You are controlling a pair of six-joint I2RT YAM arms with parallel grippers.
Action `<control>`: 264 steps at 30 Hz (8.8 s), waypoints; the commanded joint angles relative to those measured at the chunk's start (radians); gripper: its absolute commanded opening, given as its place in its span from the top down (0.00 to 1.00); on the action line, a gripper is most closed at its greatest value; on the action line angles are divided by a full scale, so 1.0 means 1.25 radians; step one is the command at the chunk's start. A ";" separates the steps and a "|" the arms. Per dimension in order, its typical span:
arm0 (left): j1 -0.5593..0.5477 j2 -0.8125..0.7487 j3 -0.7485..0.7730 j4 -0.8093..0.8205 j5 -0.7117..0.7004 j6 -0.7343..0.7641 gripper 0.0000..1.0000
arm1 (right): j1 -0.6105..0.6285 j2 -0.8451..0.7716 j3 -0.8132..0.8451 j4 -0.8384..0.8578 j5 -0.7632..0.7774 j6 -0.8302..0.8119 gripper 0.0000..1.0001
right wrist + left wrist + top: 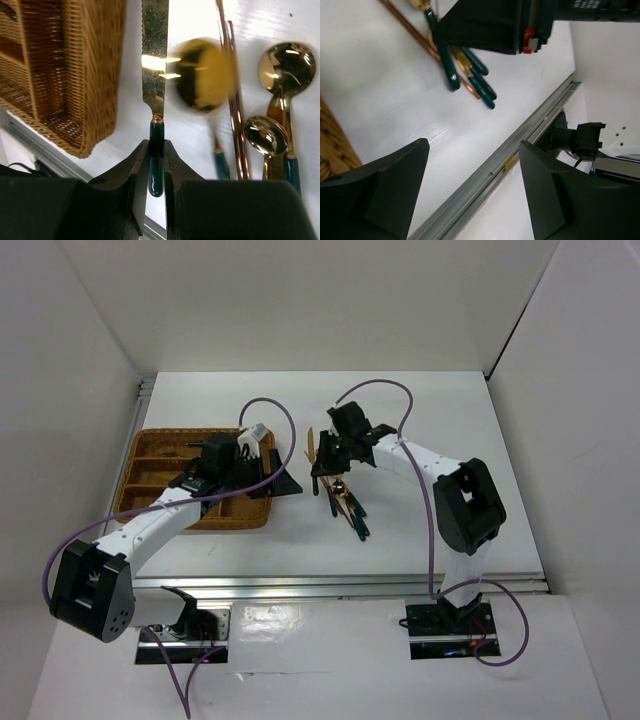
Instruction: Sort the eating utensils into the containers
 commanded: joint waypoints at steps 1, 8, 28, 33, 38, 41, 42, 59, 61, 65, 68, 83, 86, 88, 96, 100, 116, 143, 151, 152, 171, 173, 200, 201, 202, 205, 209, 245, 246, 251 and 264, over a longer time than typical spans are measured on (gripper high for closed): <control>-0.009 0.010 -0.021 0.134 0.063 0.000 0.14 | 0.005 -0.042 0.026 0.073 -0.057 -0.002 1.00; -0.025 0.090 -0.011 0.174 0.027 0.000 0.15 | -0.003 -0.070 0.010 0.120 -0.082 -0.002 1.00; -0.068 0.232 0.086 0.242 -0.132 -0.040 0.33 | -0.025 -0.102 -0.028 0.162 -0.173 0.029 1.00; -0.068 0.254 0.093 0.258 -0.140 -0.048 0.45 | -0.025 -0.109 -0.045 0.163 -0.173 0.029 1.00; -0.068 0.264 0.102 0.265 -0.110 -0.062 0.61 | -0.025 -0.109 -0.045 0.170 -0.173 0.036 1.00; -0.068 0.264 0.102 0.265 -0.110 -0.062 0.69 | -0.025 -0.109 -0.045 0.170 -0.173 0.036 1.00; -0.068 0.264 0.102 0.265 -0.110 -0.062 0.74 | -0.025 -0.109 -0.045 0.170 -0.164 0.036 1.00; 0.008 0.201 0.056 0.227 -0.163 -0.112 0.85 | -0.105 -0.190 -0.004 0.118 -0.140 0.013 0.46; 0.030 0.180 0.056 0.216 -0.171 -0.112 0.85 | -0.117 -0.208 -0.012 0.118 -0.129 0.006 0.44; 0.089 0.113 0.049 0.157 -0.239 -0.122 0.85 | -0.147 -0.234 -0.032 0.111 -0.092 -0.003 0.42; 0.157 0.034 0.007 0.109 -0.324 -0.176 0.85 | -0.166 -0.234 -0.053 0.104 -0.099 -0.003 0.42; 0.321 -0.111 -0.162 0.034 -0.676 -0.569 0.82 | -0.218 -0.136 -0.057 0.102 -0.158 -0.050 0.42; 0.321 -0.064 -0.115 -0.008 -0.710 -0.597 0.82 | -0.225 -0.120 -0.057 0.094 -0.158 -0.058 0.43; 0.337 -0.043 -0.103 -0.009 -0.710 -0.607 0.82 | -0.225 -0.120 -0.057 0.094 -0.150 -0.058 0.43; 0.345 0.059 -0.056 -0.010 -0.665 -0.686 0.82 | -0.225 -0.086 -0.047 0.078 -0.149 -0.058 0.44; 0.345 0.091 -0.040 -0.010 -0.639 -0.702 0.82 | -0.225 -0.079 -0.039 0.078 -0.141 -0.058 0.44; 0.345 0.144 0.017 -0.055 -0.580 -0.724 0.52 | -0.225 -0.056 -0.016 0.063 -0.141 -0.088 0.46; 0.151 0.172 0.330 -0.004 -0.121 0.019 0.32 | -0.175 -0.040 -0.119 0.014 -0.030 -0.134 0.54; 0.010 0.254 0.400 -0.109 -0.149 0.198 0.34 | -0.155 -0.040 -0.135 0.002 0.025 -0.118 0.54; -0.002 0.262 0.391 -0.109 -0.149 0.198 0.34 | -0.155 -0.040 -0.144 0.002 0.043 -0.118 0.55; -0.111 0.399 0.369 -0.125 -0.186 0.167 0.38 | -0.148 -0.074 -0.246 -0.026 0.096 -0.079 0.64; -0.119 0.409 0.376 -0.125 -0.186 0.167 0.38 | -0.148 -0.089 -0.237 -0.035 0.113 -0.079 0.64; -0.149 0.443 0.360 -0.150 -0.238 0.174 0.41 | -0.070 -0.248 -0.312 -0.104 0.107 -0.057 0.65; -0.149 0.443 0.360 -0.150 -0.238 0.174 0.41 | -0.070 -0.238 -0.319 -0.095 0.114 -0.057 0.65; -0.149 0.443 0.360 -0.157 -0.245 0.174 0.41 | -0.070 -0.238 -0.319 -0.095 0.114 -0.057 0.65; -0.149 0.435 0.360 -0.157 -0.245 0.174 0.41 | -0.062 -0.217 -0.319 -0.088 0.123 -0.057 0.65; -0.149 0.435 0.360 -0.164 -0.253 0.174 0.41 | -0.055 -0.184 -0.319 -0.088 0.130 -0.057 0.66; -0.149 0.450 0.398 -0.211 -0.275 0.182 0.42 | -0.047 -0.010 -0.250 -0.084 0.214 -0.079 0.95; -0.149 0.442 0.409 -0.218 -0.275 0.189 0.42 | -0.047 -0.010 -0.250 -0.093 0.214 -0.079 0.97; -0.149 0.409 0.428 -0.229 -0.240 0.197 0.42 | -0.047 -0.084 -0.177 -0.133 0.214 -0.079 0.97; -0.149 0.348 0.335 -0.020 0.053 0.167 0.42 | -0.047 -0.145 -0.072 -0.154 0.257 -0.039 0.97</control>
